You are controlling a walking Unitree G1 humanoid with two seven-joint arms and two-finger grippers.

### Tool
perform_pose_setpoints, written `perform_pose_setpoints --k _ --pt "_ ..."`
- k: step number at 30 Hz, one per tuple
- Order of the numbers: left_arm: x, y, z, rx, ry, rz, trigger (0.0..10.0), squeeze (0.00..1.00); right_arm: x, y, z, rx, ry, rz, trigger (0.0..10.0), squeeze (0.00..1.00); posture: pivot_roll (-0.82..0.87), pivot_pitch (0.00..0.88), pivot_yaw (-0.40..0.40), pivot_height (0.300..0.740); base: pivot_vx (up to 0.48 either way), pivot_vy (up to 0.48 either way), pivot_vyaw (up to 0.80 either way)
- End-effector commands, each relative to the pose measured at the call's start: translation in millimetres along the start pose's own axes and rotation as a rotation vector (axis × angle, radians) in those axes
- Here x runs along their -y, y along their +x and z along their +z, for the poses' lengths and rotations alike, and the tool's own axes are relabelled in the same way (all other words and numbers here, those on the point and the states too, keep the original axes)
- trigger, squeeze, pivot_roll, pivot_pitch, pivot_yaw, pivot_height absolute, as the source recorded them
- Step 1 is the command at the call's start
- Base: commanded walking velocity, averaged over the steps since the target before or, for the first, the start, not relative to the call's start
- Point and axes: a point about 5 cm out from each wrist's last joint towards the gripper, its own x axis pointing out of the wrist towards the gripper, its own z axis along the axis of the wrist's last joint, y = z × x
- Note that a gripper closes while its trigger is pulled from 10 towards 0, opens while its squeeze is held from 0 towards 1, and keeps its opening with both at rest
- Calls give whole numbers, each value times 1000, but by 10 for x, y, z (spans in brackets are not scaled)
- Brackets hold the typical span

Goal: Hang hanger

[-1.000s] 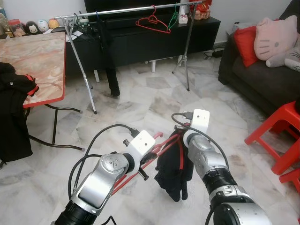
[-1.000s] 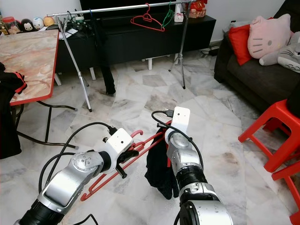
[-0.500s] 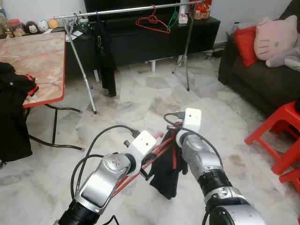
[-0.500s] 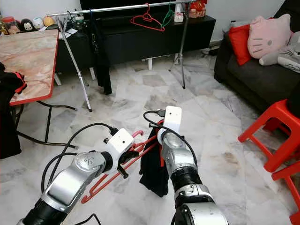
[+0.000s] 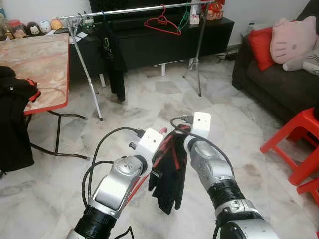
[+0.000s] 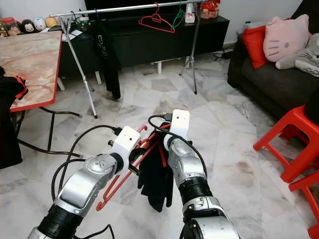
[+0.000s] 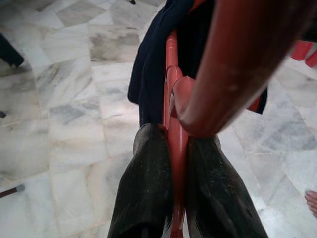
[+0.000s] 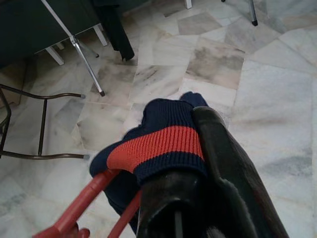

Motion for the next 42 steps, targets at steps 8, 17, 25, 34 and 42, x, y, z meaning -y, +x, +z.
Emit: perform_pose_setpoints --k 8,17,25,34,42 --pt "-88 31 88 44 -51 84 10000 0 -190 -97 213 154 -100 181 10000 0 34 0 -46 740 0 0 0" --pt "-98 40 90 50 -67 96 10000 0 -51 -130 270 203 16 148 10000 0 31 0 -47 740 0 0 0" --pt "-116 46 95 58 -91 109 10000 0 -27 -200 211 196 65 216 10000 0 27 0 -45 740 0 0 0" --pt "-2 38 141 83 -119 10 10000 0 -147 -308 43 146 -151 425 10000 0 27 0 -45 740 0 0 0" --pt "41 33 142 86 -133 -37 10000 0 -88 -392 88 171 -174 526 10000 0 28 0 -44 740 0 0 0"
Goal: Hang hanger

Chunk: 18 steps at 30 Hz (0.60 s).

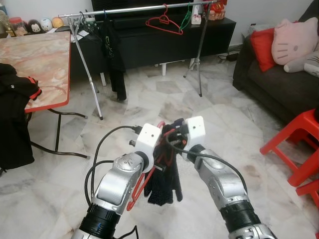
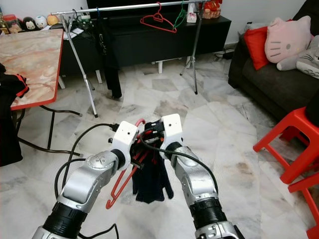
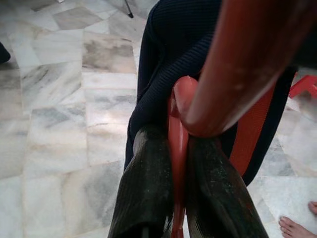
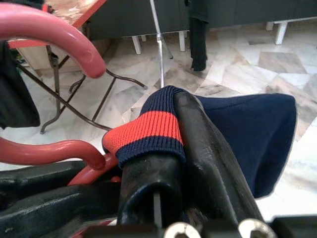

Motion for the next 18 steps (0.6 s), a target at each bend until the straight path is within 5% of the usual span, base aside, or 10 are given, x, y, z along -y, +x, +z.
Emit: perform_pose_setpoints --k 1,9,18 --pt "34 -23 54 22 -9 -40 10000 0 -24 -56 128 64 -31 75 10000 0 28 0 -44 740 0 0 0" --pt "83 -80 11 1 36 -132 10000 0 191 -154 171 33 -153 79 10000 0 31 0 -40 740 0 0 0" --pt "50 -96 8 10 33 -135 10000 0 158 -249 203 15 -224 216 10000 0 32 0 -40 740 0 0 0"
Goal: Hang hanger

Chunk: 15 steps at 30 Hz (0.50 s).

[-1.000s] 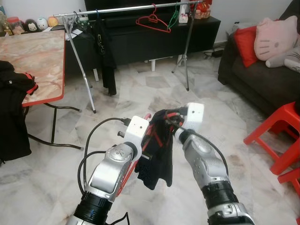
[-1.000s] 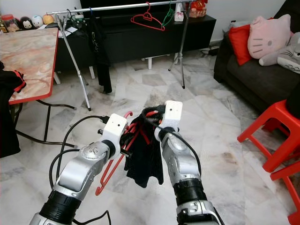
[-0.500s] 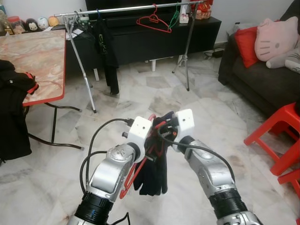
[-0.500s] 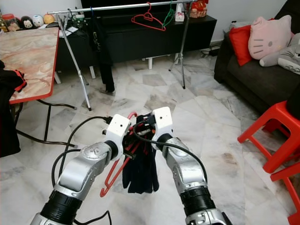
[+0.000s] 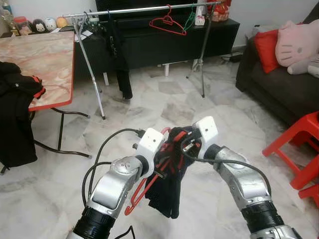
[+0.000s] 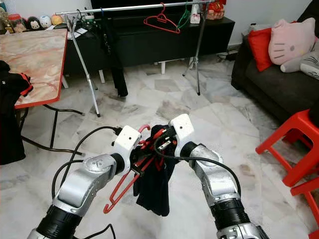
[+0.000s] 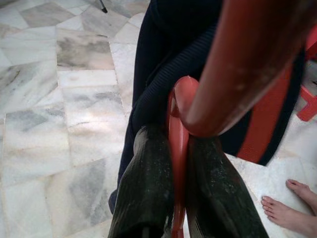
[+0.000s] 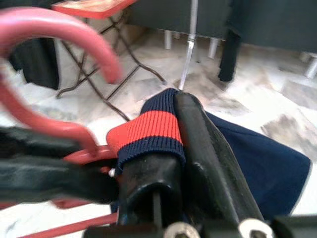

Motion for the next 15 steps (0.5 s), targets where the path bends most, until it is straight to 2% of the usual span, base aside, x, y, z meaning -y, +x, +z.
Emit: perform_pose_setpoints --k 1,4,8,15 --pt "0 -28 71 38 -1 -5 10000 0 -55 -18 109 43 -45 61 10000 0 32 0 -40 740 0 0 0" --pt "-35 -37 111 68 -10 11 10000 0 -54 -101 87 35 -61 99 10000 0 32 0 -40 740 0 0 0" --pt "-86 -45 145 95 -31 39 10000 0 114 -208 48 11 -52 13 10000 0 32 0 -39 740 0 0 0" --pt "-119 -52 159 115 -36 49 10000 0 54 -358 -56 -65 -83 84 10000 0 24 0 -34 740 0 0 0"
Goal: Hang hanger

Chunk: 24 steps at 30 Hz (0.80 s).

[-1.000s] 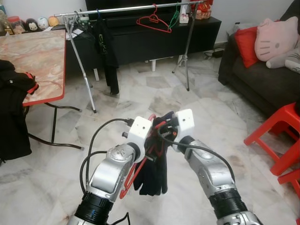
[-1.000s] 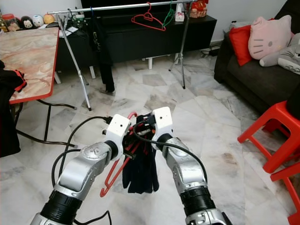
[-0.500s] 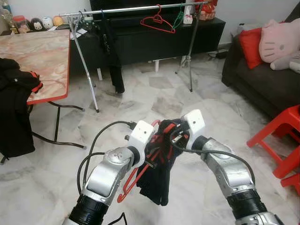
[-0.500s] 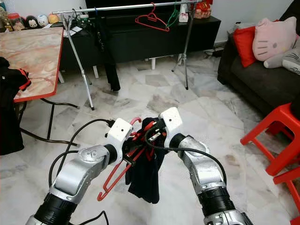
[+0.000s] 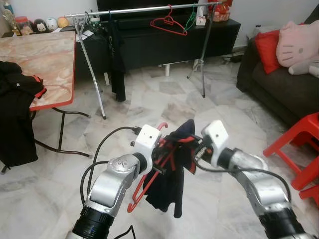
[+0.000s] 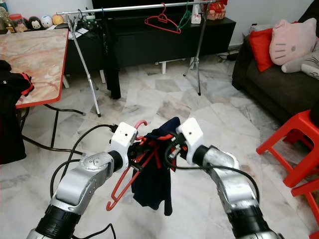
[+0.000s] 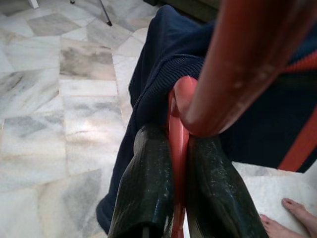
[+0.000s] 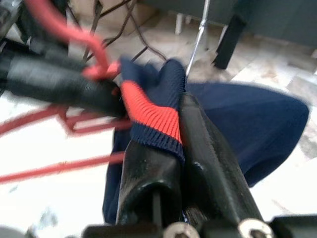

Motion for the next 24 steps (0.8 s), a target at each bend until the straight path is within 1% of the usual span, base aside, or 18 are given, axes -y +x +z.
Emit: perform_pose_setpoints --k 1,4,5,6,10,12,16,18,19,24 --pt "-48 -22 105 52 10 23 10000 0 -33 -17 46 -6 -43 35 10000 0 24 0 -34 740 0 0 0" --pt "-4 -23 98 47 17 -22 10000 0 -43 6 41 -8 -66 34 10000 0 21 0 -32 740 0 0 0" --pt "35 -32 95 43 23 -60 10000 0 -61 35 63 6 -71 40 10000 0 21 0 -32 740 0 0 0" --pt "35 -32 95 43 23 -60 10000 0 -61 35 63 6 -71 40 10000 0 21 0 -32 740 0 0 0" --pt "162 -86 40 10 71 -187 10000 0 -145 116 123 23 -95 86 10000 0 21 0 -32 740 0 0 0" --pt "178 -96 32 7 77 -203 10000 0 -144 122 122 21 -99 86 10000 0 21 0 -32 740 0 0 0" --pt "235 -146 2 -5 96 -273 10000 0 -114 135 161 26 -111 80 10000 0 31 0 -32 740 0 0 0" --pt "244 -154 -1 -5 100 -285 10000 0 -134 140 185 31 -119 99 10000 0 31 0 -32 740 0 0 0" --pt "247 -152 0 -5 99 -285 10000 0 -183 146 205 38 -130 136 10000 0 30 0 -33 740 0 0 0" --pt "236 -137 18 10 93 -270 10000 0 -234 142 219 47 -126 173 10000 0 30 0 -35 740 0 0 0"
